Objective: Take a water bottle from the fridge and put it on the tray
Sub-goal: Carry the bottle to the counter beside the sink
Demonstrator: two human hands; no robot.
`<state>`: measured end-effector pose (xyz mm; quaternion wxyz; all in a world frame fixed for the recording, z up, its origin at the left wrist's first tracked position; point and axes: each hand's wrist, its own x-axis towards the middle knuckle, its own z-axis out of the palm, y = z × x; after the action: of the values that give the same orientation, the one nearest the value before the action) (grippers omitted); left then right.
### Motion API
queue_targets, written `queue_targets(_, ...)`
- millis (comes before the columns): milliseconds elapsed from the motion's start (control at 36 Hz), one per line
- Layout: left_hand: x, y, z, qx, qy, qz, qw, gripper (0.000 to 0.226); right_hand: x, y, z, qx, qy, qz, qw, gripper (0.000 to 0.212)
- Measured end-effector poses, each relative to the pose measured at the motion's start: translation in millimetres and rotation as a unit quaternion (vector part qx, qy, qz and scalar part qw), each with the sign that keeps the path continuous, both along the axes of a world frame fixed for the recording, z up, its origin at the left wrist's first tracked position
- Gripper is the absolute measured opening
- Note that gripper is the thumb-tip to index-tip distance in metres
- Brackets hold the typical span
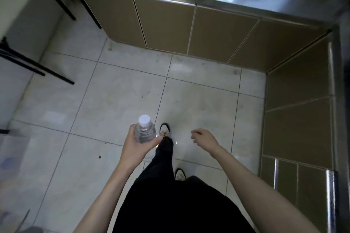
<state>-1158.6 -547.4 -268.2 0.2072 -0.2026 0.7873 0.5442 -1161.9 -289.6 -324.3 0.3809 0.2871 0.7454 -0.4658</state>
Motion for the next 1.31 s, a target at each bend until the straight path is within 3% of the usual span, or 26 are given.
queue_targets(167,-139.1,1.7,-18.5,0.000,-0.006,-0.005,1.000,0.067,-115.6,10.4,-8.2,0.033,-0.002,0.017,0.999,0.021)
queue_targets(333,-282.1,20.5,-6.2,0.010,0.011,-0.057,0.998,0.076,-172.6,56.3,-5.0,0.083,-0.063,-0.048,0.993,0.033)
queue_targets(472,-389.9,46.8,7.3,0.007,0.037,-0.077,0.996,0.068,-202.3,99.2,-12.8,0.087,-0.128,-0.105,0.982,0.036)
queue_targets(639,-507.5,85.1,-8.4,-0.005,0.045,-0.073,0.996,0.062,-273.3,130.5,-38.0,0.079,-0.203,-0.130,0.967,0.014)
queue_targets(778,-591.7,118.7,-16.0,-0.015,0.041,-0.063,0.997,0.062,-391.1,152.0,-54.2,0.087,-0.171,-0.055,0.980,0.025)
queue_targets(944,-681.8,149.1,7.7,-0.016,0.044,-0.067,0.997,0.075,-551.0,170.1,-29.2,0.068,-0.100,-0.054,0.991,0.019)
queue_targets(1083,-762.3,169.5,12.0,-0.019,0.065,-0.095,0.993,0.068,-669.1,180.3,-8.3,0.078,-0.029,-0.027,0.996,0.029)
queue_targets(1222,-854.3,198.4,2.9,-0.028,0.107,-0.148,0.983,0.056,-739.6,190.2,-4.3,0.090,0.000,-0.074,0.993,0.030)
queue_targets(1306,-910.4,221.9,-6.6,-0.062,0.145,-0.199,0.967,0.063,-756.0,192.3,-7.0,0.105,-0.014,-0.105,0.989,0.024)
